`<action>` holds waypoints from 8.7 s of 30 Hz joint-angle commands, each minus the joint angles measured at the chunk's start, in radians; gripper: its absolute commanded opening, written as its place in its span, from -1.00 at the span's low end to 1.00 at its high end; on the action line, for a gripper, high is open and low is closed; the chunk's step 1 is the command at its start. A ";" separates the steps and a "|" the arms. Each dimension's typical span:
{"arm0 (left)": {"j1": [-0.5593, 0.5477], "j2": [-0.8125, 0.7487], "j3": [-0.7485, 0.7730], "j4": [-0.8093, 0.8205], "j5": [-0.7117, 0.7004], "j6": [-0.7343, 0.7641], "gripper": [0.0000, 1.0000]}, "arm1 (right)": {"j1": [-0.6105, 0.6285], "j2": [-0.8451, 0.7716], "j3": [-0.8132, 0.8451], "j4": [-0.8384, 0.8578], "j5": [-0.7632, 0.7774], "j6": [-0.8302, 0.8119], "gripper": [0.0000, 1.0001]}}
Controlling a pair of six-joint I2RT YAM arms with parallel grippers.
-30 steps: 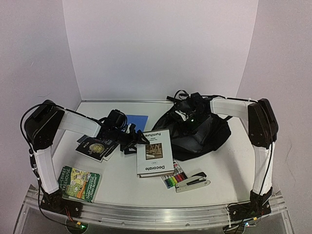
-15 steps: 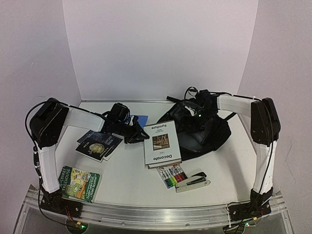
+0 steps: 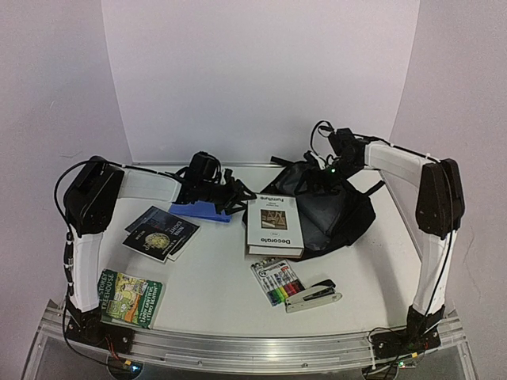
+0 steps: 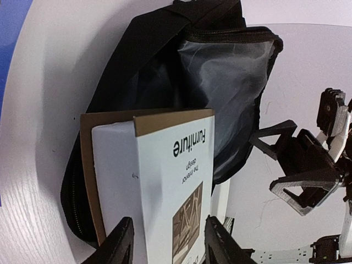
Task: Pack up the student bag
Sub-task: Adjust the book at the center of the board, then pick up the book from the center of the board, then place the book in the student bag.
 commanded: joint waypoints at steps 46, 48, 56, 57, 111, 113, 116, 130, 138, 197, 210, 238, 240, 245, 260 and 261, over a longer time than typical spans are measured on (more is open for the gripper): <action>-0.028 0.009 0.005 -0.110 0.189 0.093 0.37 | 0.023 0.079 -0.117 -0.032 0.089 -0.130 0.06; -0.028 0.030 0.037 -0.105 0.200 0.098 0.36 | 0.022 0.084 -0.114 -0.032 0.090 -0.129 0.05; -0.030 0.092 0.115 -0.137 0.202 0.094 0.32 | 0.022 0.084 -0.123 -0.034 0.104 -0.137 0.00; -0.029 0.090 0.112 -0.140 0.197 0.092 0.32 | 0.022 0.083 -0.125 -0.034 0.107 -0.138 -0.01; -0.058 0.227 0.221 0.043 0.438 -0.026 0.19 | 0.039 0.091 -0.054 -0.017 0.042 -0.093 0.05; -0.060 0.237 0.223 0.046 0.443 -0.034 0.20 | 0.040 0.092 -0.053 -0.015 0.042 -0.092 0.04; -0.060 0.247 0.226 0.026 0.435 -0.037 0.19 | 0.040 0.089 -0.057 -0.015 0.041 -0.089 0.04; -0.007 0.022 0.033 0.039 0.297 -0.038 -0.69 | 0.062 -0.118 -0.066 0.082 0.415 -0.173 0.36; -0.004 -0.004 0.028 0.014 0.273 -0.048 -0.77 | 0.173 -0.053 -0.108 0.130 0.691 -0.249 0.46; 0.008 0.306 0.414 0.041 0.197 -0.170 -0.75 | 0.149 -0.098 0.152 0.025 0.382 -0.090 -1.00; -0.026 0.500 0.733 -0.021 0.230 -0.166 -0.68 | 0.150 -0.063 0.171 0.025 0.238 -0.104 -1.00; -0.019 0.196 0.359 -0.166 0.032 0.011 0.53 | 0.114 -0.018 0.147 0.045 0.099 -0.034 -1.00; -0.019 0.171 0.326 -0.174 0.003 0.024 0.54 | 0.115 -0.023 0.139 0.045 0.088 -0.039 -1.00; -0.022 0.201 0.310 -0.124 0.047 -0.008 0.31 | 0.114 -0.024 0.132 0.045 0.054 -0.032 -1.00; -0.081 0.512 0.673 0.098 0.189 -0.055 -0.46 | 0.120 0.031 0.197 0.061 -0.010 0.012 -1.00; -0.083 0.526 0.690 0.098 0.189 -0.057 -0.47 | 0.121 0.033 0.199 0.062 -0.010 0.010 -1.00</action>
